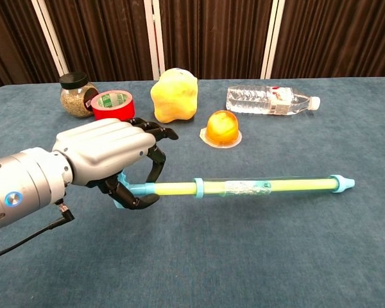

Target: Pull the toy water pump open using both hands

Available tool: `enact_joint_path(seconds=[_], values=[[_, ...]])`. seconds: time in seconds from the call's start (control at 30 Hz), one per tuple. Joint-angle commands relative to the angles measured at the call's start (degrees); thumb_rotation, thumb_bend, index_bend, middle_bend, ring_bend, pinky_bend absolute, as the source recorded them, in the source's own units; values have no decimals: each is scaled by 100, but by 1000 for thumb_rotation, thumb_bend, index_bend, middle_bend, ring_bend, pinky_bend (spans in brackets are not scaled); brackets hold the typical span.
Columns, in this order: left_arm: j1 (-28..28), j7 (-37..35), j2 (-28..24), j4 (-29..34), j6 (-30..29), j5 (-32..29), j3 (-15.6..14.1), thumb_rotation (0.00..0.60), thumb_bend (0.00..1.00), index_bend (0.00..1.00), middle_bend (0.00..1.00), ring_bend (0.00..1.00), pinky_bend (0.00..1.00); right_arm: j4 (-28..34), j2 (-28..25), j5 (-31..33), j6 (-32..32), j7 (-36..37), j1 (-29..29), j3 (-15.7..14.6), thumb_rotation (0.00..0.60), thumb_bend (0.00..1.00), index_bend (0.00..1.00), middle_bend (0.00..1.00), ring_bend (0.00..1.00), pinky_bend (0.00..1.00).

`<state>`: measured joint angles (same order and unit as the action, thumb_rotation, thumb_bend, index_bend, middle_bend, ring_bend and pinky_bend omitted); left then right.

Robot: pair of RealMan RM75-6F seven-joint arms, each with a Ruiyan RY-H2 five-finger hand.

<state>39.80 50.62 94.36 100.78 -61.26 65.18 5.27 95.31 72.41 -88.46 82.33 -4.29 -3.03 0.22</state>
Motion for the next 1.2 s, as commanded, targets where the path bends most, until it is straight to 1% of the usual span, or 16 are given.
enact_joint_path(seconds=[0.03,0.33,0.57,0.73,0.87,0.97,1.07,1.2], values=[[42,-43,-49,45,26,87,-26,600,392,589,41,0,14,96,109,45,-71,-145,-86,81,600,229,306,15,0,0],[137,-290,-229,86,128,287,-68,600,391,592,43,0,14,219,640,486,-513,-1157,-378,264,600,241,384,55,0,0],[178,-430,-308,73,157,329,-82,600,391,592,44,0,14,321,1117,969,-694,-1902,-516,389,600,242,387,58,1,0],[205,-519,-365,71,182,371,-100,600,392,593,44,0,14,256,1456,1190,-711,-2336,-610,469,600,243,396,61,1,0],[226,-610,-408,86,183,411,-89,600,391,595,45,0,14,253,1697,1409,-712,-2539,-667,556,600,246,416,64,1,0],[248,-653,-446,110,207,439,-91,600,391,596,45,0,14,245,1822,1514,-704,-2642,-705,601,600,271,439,71,4,0],[271,-663,-474,150,226,442,-88,600,391,597,45,0,14,218,1930,1634,-704,-2685,-731,652,600,296,443,73,5,0],[301,-643,-510,217,236,454,-99,600,391,598,45,0,14,135,2073,1808,-683,-2759,-786,763,600,303,443,73,7,0]])
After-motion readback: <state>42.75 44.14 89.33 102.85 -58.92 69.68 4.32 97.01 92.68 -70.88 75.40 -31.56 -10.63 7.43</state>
